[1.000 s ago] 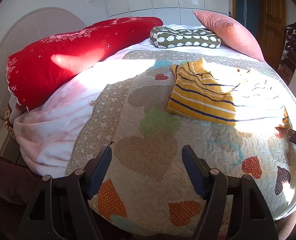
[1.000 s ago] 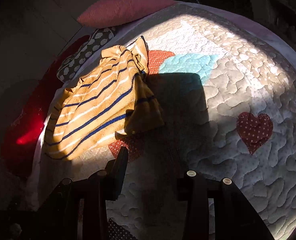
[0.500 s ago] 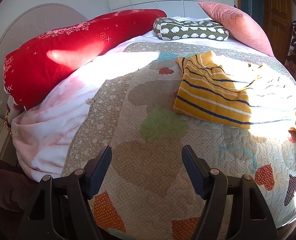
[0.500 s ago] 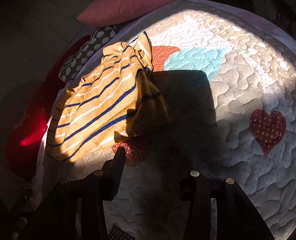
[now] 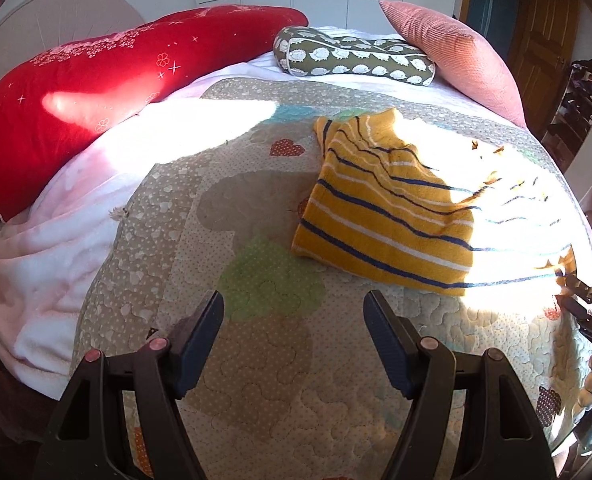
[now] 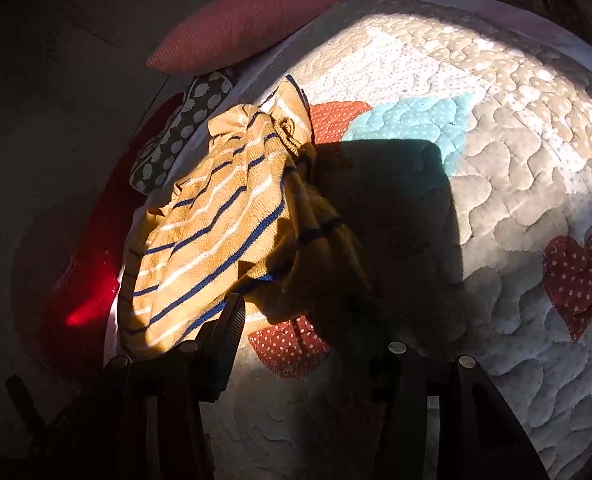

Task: Fold small clothes

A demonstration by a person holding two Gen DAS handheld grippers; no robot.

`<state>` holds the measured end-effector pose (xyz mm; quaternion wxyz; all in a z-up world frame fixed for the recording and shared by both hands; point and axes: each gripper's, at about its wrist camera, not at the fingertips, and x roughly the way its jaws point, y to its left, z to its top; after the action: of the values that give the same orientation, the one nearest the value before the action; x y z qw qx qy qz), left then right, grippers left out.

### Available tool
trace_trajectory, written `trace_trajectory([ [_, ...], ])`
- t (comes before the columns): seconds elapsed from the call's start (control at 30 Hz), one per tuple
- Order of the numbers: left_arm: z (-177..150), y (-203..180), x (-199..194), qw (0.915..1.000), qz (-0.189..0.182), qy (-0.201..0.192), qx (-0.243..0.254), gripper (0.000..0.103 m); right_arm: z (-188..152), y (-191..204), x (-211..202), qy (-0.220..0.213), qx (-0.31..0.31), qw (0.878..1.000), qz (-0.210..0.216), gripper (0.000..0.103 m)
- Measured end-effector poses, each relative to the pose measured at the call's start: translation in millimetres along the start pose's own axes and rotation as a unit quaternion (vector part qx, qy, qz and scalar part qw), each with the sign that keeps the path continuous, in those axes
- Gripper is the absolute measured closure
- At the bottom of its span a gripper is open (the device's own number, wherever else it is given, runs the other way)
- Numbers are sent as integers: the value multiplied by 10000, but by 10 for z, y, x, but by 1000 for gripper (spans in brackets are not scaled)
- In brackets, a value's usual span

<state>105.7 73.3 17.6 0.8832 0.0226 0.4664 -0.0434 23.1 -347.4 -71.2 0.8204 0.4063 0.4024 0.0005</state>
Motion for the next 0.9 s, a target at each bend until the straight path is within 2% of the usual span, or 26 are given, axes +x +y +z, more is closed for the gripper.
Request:
trace_trajectory([
  [0.1,221,-296,34,9987,-464,4,233,31,59,-13,11,33,40,10000,76,50],
  [0.2,608,-703,118,9948,-870,-8,529,30,56,-20,31,55,19,9999,86,50],
  [0.33,1124,-1532,356,9819,-1487,159,1162,26,81,-11,79,-7,-14,9999,162,50],
  [0.43,1353,-2229,663,9722,-1570,436,1681,25,99,5,127,-74,-80,9997,220,49],
  [0.53,1462,-2786,1038,9633,-1741,869,1848,25,104,9,164,-159,-101,9995,261,49],
  [0.67,1476,-3331,1446,9541,-1798,1363,1967,25,96,30,175,-272,-165,9991,282,49],
  [0.73,1470,-3563,1575,9498,-1717,1473,2162,25,81,63,182,-323,-269,9988,254,47],
  [0.9,1399,-4043,1773,9409,-980,1410,2920,25,66,149,232,-391,-465,9980,188,46],
])
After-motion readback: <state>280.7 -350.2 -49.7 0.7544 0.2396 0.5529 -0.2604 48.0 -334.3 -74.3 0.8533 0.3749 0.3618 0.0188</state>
